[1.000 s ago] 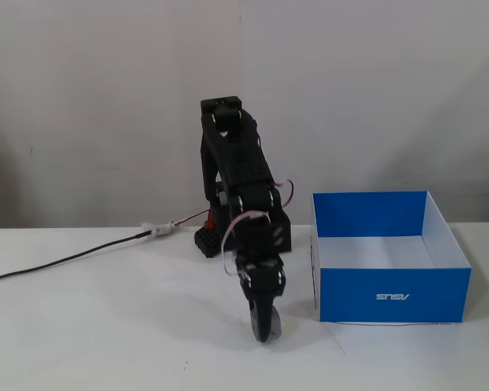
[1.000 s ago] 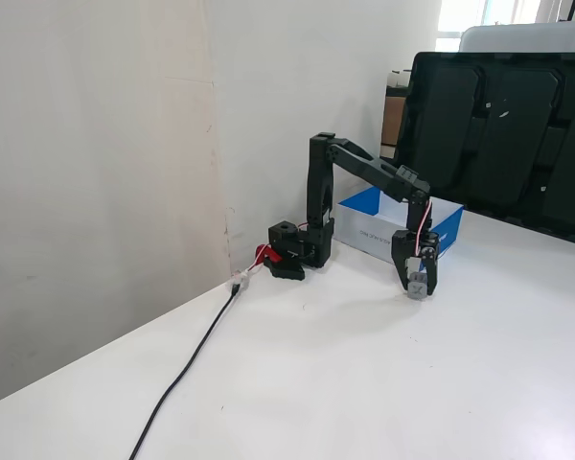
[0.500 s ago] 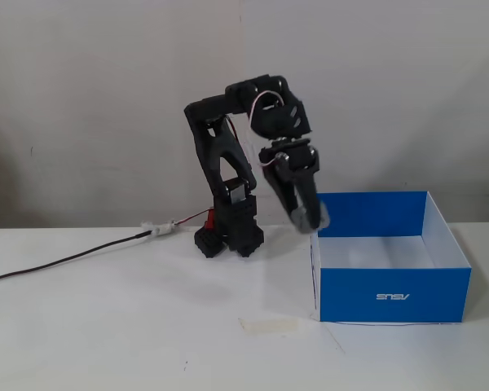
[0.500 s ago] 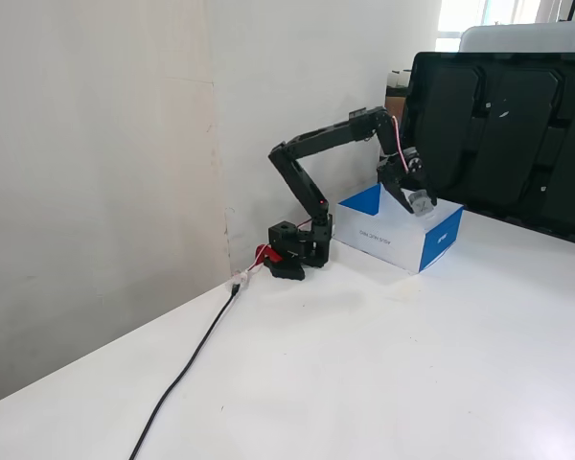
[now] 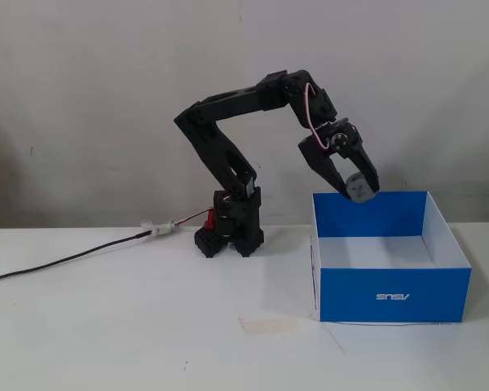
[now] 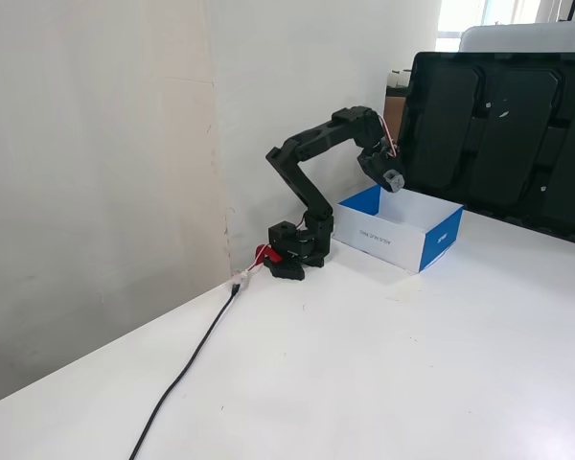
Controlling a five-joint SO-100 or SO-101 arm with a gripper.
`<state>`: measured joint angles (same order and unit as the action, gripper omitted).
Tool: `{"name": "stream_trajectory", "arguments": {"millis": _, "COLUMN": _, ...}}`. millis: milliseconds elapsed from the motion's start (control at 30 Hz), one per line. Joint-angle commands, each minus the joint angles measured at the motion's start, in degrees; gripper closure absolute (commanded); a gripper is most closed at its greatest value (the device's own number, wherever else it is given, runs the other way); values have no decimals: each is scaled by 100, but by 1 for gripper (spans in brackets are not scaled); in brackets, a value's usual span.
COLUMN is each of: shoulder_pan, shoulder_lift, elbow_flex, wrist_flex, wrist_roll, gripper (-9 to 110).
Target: Pick the gray block and keep it in the box.
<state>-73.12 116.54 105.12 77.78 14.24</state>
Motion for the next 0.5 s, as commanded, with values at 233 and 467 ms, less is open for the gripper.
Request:
{"name": "stream_trajectory", "arguments": {"millis": 233, "shoulder_pan": 185, "shoulder_lift": 114, "elbow_flex": 387, "wrist_flex": -580, "wrist_roll": 35, "gripper": 66}}
{"name": "stream_trajectory", "arguments": {"millis": 467, "shoulder_pan": 2364, "shoulder_lift": 1116, "elbow_flex": 158, "wrist_flex": -193, "wrist_roll": -44, "gripper": 84}}
